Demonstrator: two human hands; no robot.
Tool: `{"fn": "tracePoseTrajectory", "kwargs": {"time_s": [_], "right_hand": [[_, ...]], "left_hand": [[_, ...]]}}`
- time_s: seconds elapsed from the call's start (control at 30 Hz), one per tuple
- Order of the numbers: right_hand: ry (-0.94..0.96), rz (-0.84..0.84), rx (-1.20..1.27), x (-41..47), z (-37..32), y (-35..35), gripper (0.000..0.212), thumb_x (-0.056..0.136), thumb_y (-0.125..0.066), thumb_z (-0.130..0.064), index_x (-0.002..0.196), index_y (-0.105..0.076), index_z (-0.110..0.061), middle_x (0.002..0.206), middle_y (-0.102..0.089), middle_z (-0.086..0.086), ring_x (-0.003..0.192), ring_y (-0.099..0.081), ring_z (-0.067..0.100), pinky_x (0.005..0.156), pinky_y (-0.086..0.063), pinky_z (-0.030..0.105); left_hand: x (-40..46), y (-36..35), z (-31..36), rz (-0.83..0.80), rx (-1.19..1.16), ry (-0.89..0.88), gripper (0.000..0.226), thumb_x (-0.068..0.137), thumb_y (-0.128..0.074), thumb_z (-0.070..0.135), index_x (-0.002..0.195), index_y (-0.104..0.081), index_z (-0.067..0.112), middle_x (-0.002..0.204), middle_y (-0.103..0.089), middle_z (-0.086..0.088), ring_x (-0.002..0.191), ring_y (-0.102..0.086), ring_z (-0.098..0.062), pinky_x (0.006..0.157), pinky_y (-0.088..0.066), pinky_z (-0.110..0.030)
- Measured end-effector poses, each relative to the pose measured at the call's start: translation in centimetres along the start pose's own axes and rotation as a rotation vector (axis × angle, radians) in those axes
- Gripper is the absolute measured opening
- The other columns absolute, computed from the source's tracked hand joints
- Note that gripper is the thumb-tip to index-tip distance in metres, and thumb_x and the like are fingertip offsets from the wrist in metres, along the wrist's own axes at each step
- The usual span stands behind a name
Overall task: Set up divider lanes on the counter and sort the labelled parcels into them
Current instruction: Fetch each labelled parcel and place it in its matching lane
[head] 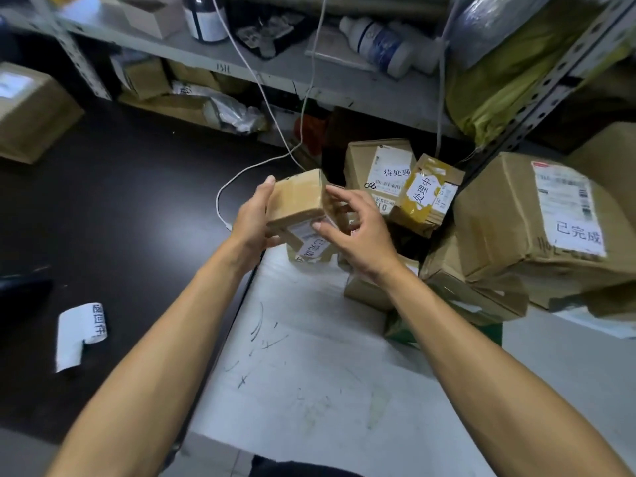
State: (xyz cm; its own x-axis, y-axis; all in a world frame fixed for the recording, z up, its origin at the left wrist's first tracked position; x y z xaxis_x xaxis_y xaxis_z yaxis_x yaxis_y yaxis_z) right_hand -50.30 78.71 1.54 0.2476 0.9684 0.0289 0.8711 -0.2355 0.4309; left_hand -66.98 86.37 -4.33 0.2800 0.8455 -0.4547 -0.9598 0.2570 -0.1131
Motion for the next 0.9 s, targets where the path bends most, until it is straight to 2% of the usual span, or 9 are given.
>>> {"fn": "tracePoseTrajectory", "kwargs": {"time_s": [0.07,0.17,0.3,0.37,0.47,0.53,0.7,0.83,0.9], "right_hand": [[-0.039,0.012,0.017,-1.0,0.5,0.3,0.062,0.088,-0.073,-0.045,0.145,-0.05,-0.038,0.139,-0.046,-0.001,0.128,-0.049,0.014,0.103,-0.053,0.046],[-0.09,-0.001,0.009,-2.7,0.8,1.1,0.056,0.094,-0.062,-0.053,0.147,-0.045,-0.046,0.149,-0.047,-0.002,0.134,-0.048,0.016,0.104,-0.051,0.049],[-0.114,0.001,0.051,-6.2,1.3,3.2,0.05,0.097,-0.058,-0.056,0.144,-0.053,-0.041,0.134,-0.06,-0.001,0.117,-0.062,0.011,0.094,-0.057,0.034],[-0.142,-0.009,0.124,-8.4,2.0,4.2,0.048,0.098,-0.059,-0.051,0.141,-0.058,-0.031,0.126,-0.067,0.0,0.109,-0.067,0.01,0.086,-0.056,0.028],[-0.172,-0.025,0.264,-12.9,2.9,5.9,0.041,0.093,-0.064,-0.046,0.129,-0.066,-0.026,0.119,-0.071,0.001,0.101,-0.07,0.005,0.082,-0.055,0.021],[-0.191,-0.039,0.315,-16.7,4.0,7.6,0.036,0.089,-0.069,-0.049,0.122,-0.066,-0.035,0.123,-0.07,0.002,0.11,-0.068,0.01,0.091,-0.057,0.028],[-0.259,0.186,0.505,-28.1,8.1,15.1,0.088,0.068,-0.083,-0.053,0.145,-0.048,-0.031,0.132,-0.068,-0.005,0.12,-0.065,0.016,0.099,-0.055,0.04],[-0.288,0.398,0.645,-38.4,11.0,22.1,0.081,0.072,-0.083,-0.043,0.143,-0.048,-0.026,0.127,-0.07,0.001,0.107,-0.072,0.022,0.08,-0.059,0.033],[-0.313,0.596,0.713,-44.1,12.7,26.5,0.08,0.07,-0.083,-0.042,0.137,-0.047,-0.02,0.123,-0.068,0.005,0.096,-0.074,0.016,0.07,-0.057,0.025]], "left_hand": [[-1.5,-1.2,-0.1,-0.038,0.034,-0.028,0.054,0.1,-0.039,0.065,0.129,-0.066,0.028,0.117,-0.074,0.0,0.097,-0.075,-0.02,0.072,-0.058,-0.031],[-4.1,-2.1,-0.1,-0.041,0.127,-0.101,0.066,0.09,-0.045,0.073,0.131,-0.056,0.024,0.117,-0.068,-0.001,0.097,-0.071,-0.025,0.069,-0.054,-0.031],[-7.7,-3.6,-0.6,-0.102,0.243,-0.261,0.055,0.088,-0.064,0.055,0.134,-0.047,0.029,0.107,-0.067,0.003,0.065,-0.072,-0.012,0.049,-0.052,-0.022],[-9.8,-5.0,-1.2,-0.142,0.247,-0.264,0.045,0.091,-0.067,0.047,0.13,-0.054,0.028,0.1,-0.068,0.002,0.061,-0.072,-0.014,0.046,-0.053,-0.024],[-13.4,-7.7,-2.5,-0.194,0.263,-0.258,0.035,0.101,-0.058,0.042,0.127,-0.061,0.019,0.099,-0.068,-0.001,0.07,-0.075,-0.015,0.048,-0.055,-0.026],[-15.8,-9.8,-3.7,-0.203,0.232,-0.246,0.041,0.101,-0.055,0.047,0.128,-0.061,0.017,0.105,-0.07,-0.008,0.077,-0.076,-0.02,0.051,-0.058,-0.03],[-23.3,-17.8,-9.8,-0.302,-0.076,-0.022,0.06,0.083,-0.057,0.05,0.129,-0.062,0.013,0.126,-0.067,-0.021,0.098,-0.073,-0.043,0.074,-0.062,-0.042],[-31.7,-27.6,-16.9,-0.585,-0.296,0.157,0.06,0.089,-0.06,0.039,0.143,-0.055,0.012,0.143,-0.059,-0.019,0.124,-0.062,-0.042,0.101,-0.053,-0.05],[-35.7,-32.1,-20.6,-0.692,-0.224,0.22,0.058,0.081,-0.07,0.041,0.133,-0.062,0.016,0.146,-0.056,-0.012,0.123,-0.062,-0.042,0.098,-0.053,-0.054]]}}
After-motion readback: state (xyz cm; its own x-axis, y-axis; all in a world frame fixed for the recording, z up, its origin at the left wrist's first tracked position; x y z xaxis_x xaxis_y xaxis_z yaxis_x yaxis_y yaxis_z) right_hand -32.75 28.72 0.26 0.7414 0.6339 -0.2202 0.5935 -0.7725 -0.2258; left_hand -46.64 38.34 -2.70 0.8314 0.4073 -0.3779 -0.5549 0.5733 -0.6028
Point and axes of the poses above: each hand's wrist, its own x-axis towards the middle knuckle, its own y-axis out of the back of the hand, z = x × y, the point moved 10 cm from there along x, towards the middle knuckle
